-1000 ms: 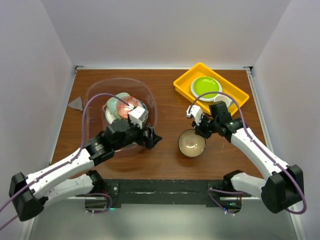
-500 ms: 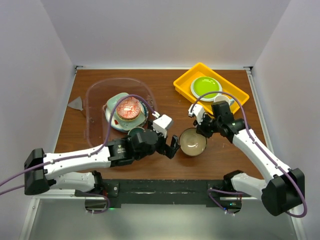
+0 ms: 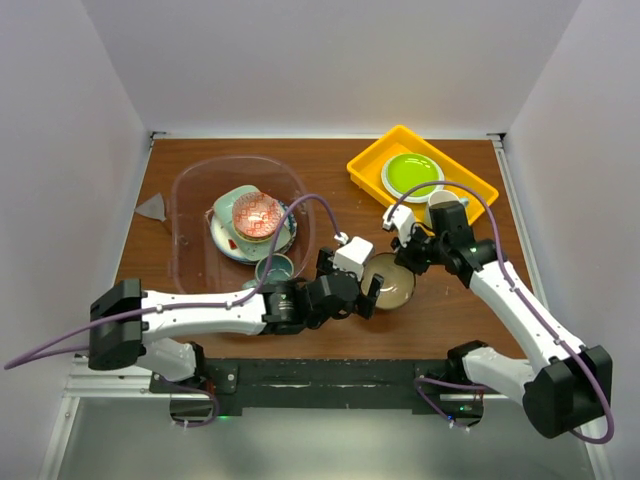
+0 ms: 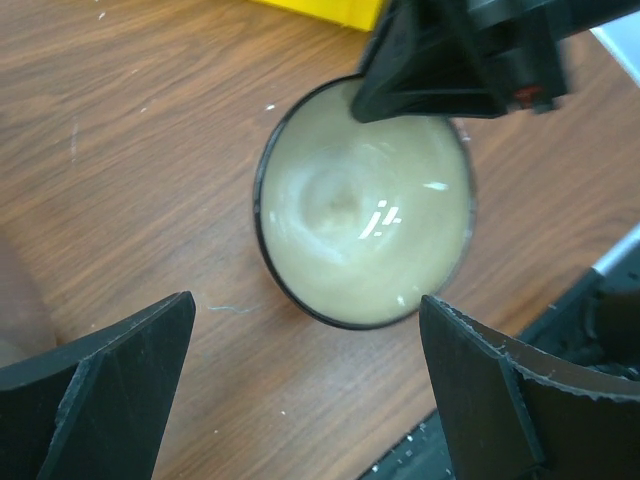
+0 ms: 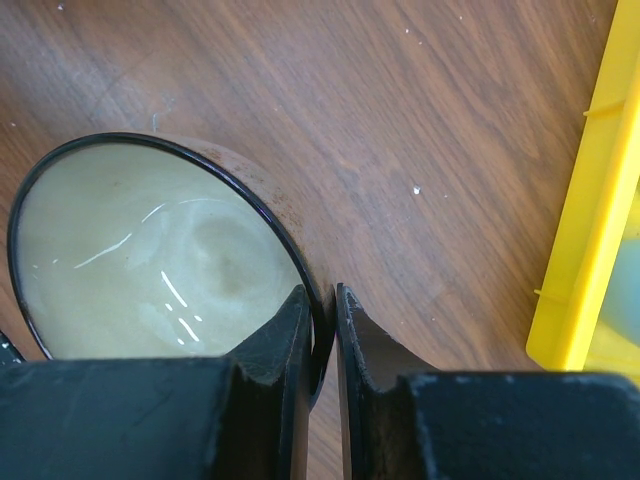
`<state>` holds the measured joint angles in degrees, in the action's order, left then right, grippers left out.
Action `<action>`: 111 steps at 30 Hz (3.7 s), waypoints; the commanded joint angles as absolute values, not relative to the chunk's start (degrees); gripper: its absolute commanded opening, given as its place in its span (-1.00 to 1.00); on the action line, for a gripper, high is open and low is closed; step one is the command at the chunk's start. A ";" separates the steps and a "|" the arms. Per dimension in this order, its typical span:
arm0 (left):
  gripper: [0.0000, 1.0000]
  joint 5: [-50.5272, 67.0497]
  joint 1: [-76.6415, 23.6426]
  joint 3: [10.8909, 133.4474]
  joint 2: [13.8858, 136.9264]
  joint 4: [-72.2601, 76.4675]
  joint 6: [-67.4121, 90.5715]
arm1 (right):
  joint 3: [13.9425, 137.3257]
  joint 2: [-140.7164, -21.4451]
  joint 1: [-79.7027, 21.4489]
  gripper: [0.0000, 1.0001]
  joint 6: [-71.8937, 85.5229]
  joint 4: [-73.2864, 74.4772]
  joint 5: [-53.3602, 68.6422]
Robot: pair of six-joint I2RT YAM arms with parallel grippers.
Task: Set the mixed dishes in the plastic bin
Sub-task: Pick up the bowl from the center of the board, then place the bowl in the plastic bin.
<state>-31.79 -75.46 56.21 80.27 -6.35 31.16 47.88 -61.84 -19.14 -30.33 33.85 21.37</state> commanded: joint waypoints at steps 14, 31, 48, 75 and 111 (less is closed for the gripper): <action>-0.16 -48.78 -75.67 67.23 96.50 -8.96 34.28 | 50.80 -58.45 -17.84 -1.00 -28.30 30.50 28.47; -1.00 -51.24 -75.15 66.80 89.66 -11.69 30.59 | 50.98 -55.64 -17.14 -0.41 -31.20 32.52 33.92; -1.00 -58.09 -72.78 66.97 79.29 -16.00 15.92 | 51.59 -51.15 -12.31 0.97 -32.69 34.36 38.05; -1.00 -47.74 -57.49 69.96 67.76 -15.29 4.92 | 51.59 -51.06 -11.69 0.96 -38.50 38.23 41.05; -1.00 -14.77 -18.46 67.15 73.38 -17.93 12.83 | 50.45 -51.59 -11.78 0.97 -39.02 37.44 39.11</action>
